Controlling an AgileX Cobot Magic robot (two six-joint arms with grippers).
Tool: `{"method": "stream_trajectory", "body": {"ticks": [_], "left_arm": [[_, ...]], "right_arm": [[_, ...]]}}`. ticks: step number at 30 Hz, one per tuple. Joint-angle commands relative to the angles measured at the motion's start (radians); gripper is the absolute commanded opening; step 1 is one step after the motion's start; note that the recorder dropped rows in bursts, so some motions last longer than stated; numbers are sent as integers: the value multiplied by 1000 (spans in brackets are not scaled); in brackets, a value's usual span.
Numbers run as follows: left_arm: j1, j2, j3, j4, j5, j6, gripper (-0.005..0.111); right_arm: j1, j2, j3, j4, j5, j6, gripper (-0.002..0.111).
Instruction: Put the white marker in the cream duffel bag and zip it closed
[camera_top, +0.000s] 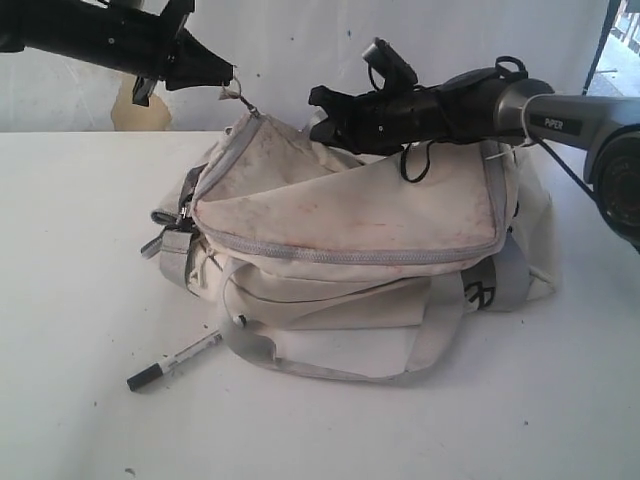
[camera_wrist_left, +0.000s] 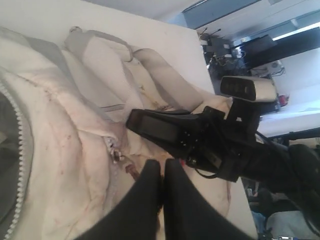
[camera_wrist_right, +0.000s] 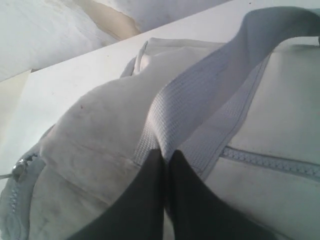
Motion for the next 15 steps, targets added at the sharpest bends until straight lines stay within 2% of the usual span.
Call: {"method": "stream_trajectory", "body": {"ticks": [1,9,15], "left_arm": [[-1,-35,6,49,13,-15,0],[-3,-107,174,49,13,1,0],[-25,-190,351,63,13,62,0]], "right_arm": [[-37,-15,0,5,3,-2,0],[-64,-15,0,10,5,27,0],[-71,-15,0,10,-17,67,0]]}}
